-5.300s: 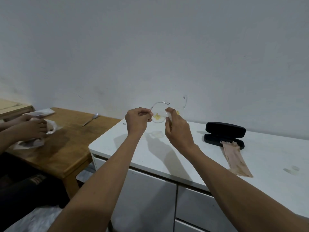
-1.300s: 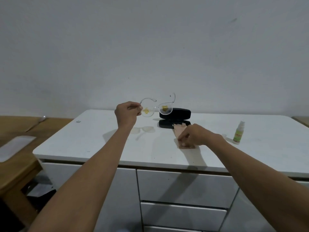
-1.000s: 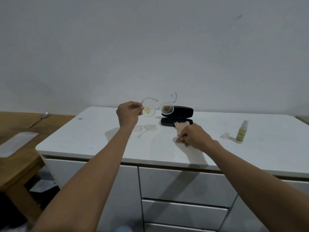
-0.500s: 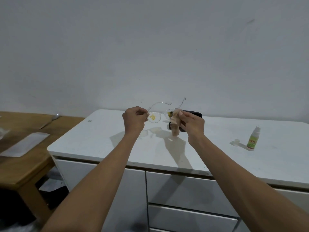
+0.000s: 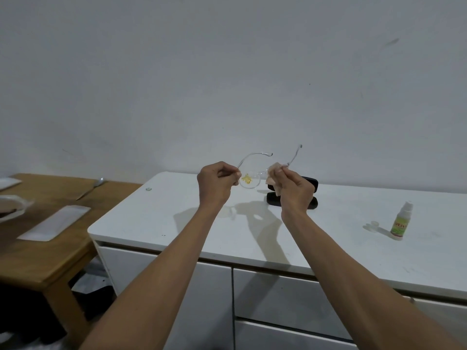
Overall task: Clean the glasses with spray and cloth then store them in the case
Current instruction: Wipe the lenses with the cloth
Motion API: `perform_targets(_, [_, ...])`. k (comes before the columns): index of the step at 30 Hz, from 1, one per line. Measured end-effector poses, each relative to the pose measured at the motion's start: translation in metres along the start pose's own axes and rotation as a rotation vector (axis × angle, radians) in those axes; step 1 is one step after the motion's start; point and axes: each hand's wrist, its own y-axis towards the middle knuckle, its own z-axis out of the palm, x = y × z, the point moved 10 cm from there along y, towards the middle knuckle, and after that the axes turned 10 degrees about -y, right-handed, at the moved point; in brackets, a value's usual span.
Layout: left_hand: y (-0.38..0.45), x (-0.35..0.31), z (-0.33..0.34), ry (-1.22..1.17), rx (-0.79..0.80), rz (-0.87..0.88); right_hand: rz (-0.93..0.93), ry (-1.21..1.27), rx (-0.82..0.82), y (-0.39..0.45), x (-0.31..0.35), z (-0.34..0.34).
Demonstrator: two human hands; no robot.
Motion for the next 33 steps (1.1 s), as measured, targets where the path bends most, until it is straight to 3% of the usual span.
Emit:
perform_targets(11, [-0.001,0.003,-0.007,-0.044,-0.011,-0.035,-0.106,-0.122,-0.040,-0.003,0.005,-0.002])
perform_targets(25, [-0.005,0.008,0.001,-0.056,-0.015,-0.023,0.099,0.165,-0.105,-0.004,0.000,0.004])
perform_targets(33, [-0.005,0.014,-0.007,-0.031,-0.043,-0.041,0.136,-0.035,0.022,0.000,-0.006,0.004])
